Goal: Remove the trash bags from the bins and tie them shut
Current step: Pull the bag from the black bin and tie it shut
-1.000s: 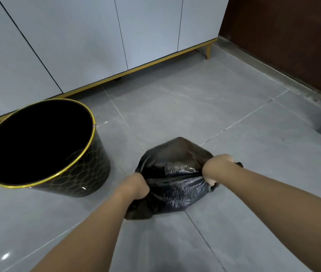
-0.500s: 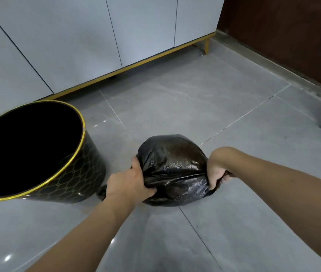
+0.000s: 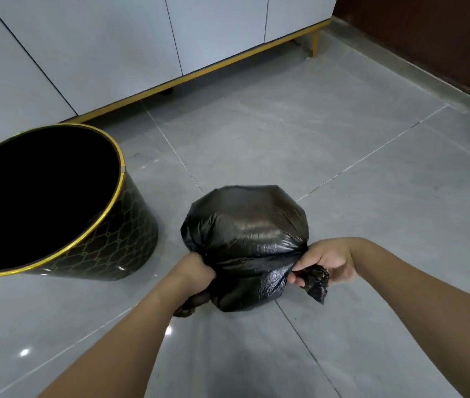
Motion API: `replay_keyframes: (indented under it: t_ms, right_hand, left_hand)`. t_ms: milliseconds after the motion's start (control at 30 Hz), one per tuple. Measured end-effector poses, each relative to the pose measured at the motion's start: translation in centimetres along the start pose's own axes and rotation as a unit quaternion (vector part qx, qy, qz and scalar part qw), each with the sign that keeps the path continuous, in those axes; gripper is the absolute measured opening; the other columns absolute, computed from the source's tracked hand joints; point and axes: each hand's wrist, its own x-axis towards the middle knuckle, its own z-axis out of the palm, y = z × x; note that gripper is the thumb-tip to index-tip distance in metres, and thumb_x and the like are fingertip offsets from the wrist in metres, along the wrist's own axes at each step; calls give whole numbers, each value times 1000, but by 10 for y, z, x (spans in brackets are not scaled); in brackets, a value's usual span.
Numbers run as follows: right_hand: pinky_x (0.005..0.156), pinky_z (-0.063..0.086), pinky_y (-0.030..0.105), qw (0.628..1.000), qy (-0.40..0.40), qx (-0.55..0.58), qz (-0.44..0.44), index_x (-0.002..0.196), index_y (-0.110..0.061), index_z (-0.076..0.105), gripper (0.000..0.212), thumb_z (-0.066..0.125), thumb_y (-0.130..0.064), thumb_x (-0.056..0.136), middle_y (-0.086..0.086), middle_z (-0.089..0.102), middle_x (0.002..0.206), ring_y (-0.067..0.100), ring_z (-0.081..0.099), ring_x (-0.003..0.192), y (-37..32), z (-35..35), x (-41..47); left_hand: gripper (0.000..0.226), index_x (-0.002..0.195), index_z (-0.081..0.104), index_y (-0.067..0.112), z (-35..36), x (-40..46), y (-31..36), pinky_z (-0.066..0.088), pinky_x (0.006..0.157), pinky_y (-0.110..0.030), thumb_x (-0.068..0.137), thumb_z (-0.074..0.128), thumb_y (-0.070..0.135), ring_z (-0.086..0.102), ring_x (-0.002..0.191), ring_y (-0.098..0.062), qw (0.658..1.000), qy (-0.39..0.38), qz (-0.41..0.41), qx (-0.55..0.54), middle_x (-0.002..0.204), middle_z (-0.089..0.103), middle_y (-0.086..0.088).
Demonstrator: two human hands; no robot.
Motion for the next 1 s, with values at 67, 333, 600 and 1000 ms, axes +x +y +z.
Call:
replay_keyframes:
  t_ms: [67,333,600,1000]
  right_hand:
    - [71,49,24,999,0,34,-36,77,-6,70,13,62,-16,78,6,65,75,16,61,70,2,2,1]
    - [69,52,28,980,-29,144,-132,72,-8,65,27,83,-24,61,11,66,86,21,64,80,12,10,3]
    - [65,44,32,921,-52,306,-235,62,-12,59,30,85,-27,58,6,61,71,22,58,66,11,30,20]
    - [59,58,32,814,-22,491,-309,77,-12,76,25,60,-30,83,9,76,93,23,70,66,-25,74,16]
  left_hand:
    - [11,79,65,1,1,2,0,47,62,-31,77,56,8,62,72,-27,997,27,17,-67,75,65,-16]
    - [13,69,60,8,-1,7,2,39,51,-25,78,51,7,54,56,-22,982,132,65,-116,56,58,-3]
    - [18,100,49,12,6,-8,8,53,67,-38,82,50,9,62,78,-29,968,227,76,77,83,63,-6]
    - [29,118,49,5,0,-25,22,46,66,-33,91,40,1,68,94,-30,854,177,98,480,107,69,-7]
